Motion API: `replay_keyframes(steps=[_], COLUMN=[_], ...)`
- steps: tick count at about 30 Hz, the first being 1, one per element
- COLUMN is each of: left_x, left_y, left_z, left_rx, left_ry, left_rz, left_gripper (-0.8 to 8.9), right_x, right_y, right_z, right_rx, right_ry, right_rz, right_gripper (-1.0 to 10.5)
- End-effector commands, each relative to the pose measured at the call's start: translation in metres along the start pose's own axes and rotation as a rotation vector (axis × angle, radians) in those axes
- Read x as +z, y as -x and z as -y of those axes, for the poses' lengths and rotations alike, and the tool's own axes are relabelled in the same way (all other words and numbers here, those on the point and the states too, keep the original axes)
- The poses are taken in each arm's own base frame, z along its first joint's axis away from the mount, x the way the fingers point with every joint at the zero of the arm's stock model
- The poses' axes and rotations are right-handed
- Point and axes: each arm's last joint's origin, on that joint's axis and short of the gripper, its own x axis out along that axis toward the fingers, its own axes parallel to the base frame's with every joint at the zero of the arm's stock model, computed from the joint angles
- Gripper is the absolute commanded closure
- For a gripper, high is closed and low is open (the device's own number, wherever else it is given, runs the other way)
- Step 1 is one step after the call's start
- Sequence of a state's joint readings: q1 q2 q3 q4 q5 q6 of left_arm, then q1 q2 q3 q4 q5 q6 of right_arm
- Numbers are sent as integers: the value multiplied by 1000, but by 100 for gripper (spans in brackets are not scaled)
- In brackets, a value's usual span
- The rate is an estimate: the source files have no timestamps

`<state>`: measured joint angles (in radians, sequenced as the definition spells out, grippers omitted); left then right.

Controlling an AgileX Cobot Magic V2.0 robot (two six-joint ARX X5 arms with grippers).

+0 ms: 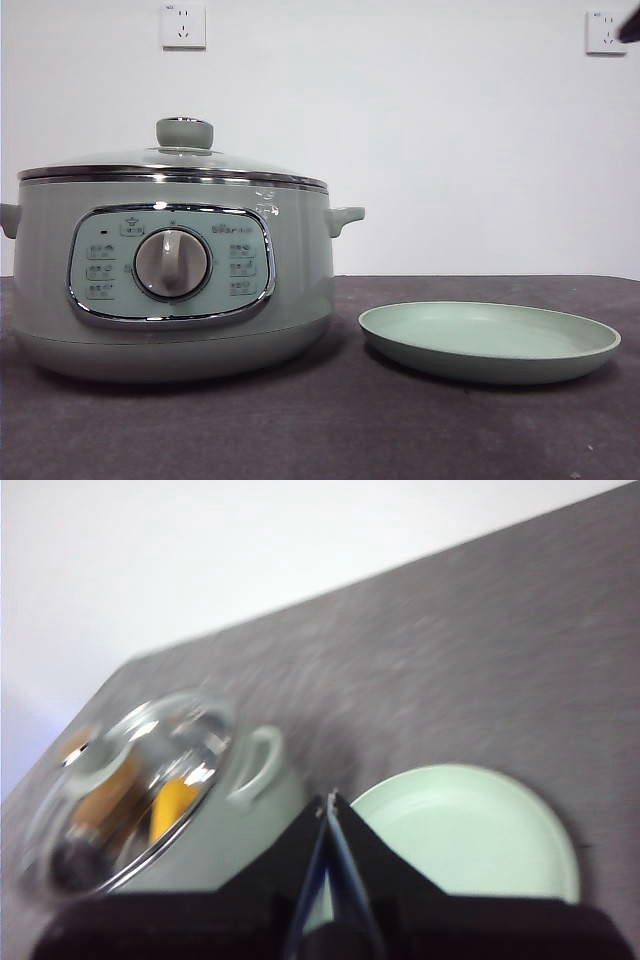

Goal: Take the corn out from the steamer,put the corn on the plate,close the lid

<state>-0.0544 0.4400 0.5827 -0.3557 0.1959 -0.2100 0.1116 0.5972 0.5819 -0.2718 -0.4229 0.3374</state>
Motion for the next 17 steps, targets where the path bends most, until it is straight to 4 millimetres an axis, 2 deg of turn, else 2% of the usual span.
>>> replay_keyframes(steps=[1,7,9,10,11,13,15,17], left_x=[16,36,39,39,39,37,36,35], left_y=[-9,-31,-37,-40,-42,-46,-50,-53], left_z=[3,6,6,6,5,5,5,5], left_rx=[-39,-130,-133,-133,-134,-135,-136,-147], left_ry=[-78,-74,-71,-69,-67,-64,-57,-50], left_rz=[-55,-150,-166,-175,-180,-196,-208,-219], left_gripper=[821,817,812,801,758,553,410,403], right_x=[12,28,30,31,31,31,30,30], right_y=[-10,-31,-36,-38,-40,-43,-44,-45], right_z=[-2,0,1,2,3,4,5,6], right_rx=[65,127,122,120,117,108,107,106], right_ry=[58,67,61,58,56,50,47,45], right_rz=[-93,-233,-246,-251,-255,-264,-270,-273], right_gripper=[946,933,861,782,720,604,534,528])
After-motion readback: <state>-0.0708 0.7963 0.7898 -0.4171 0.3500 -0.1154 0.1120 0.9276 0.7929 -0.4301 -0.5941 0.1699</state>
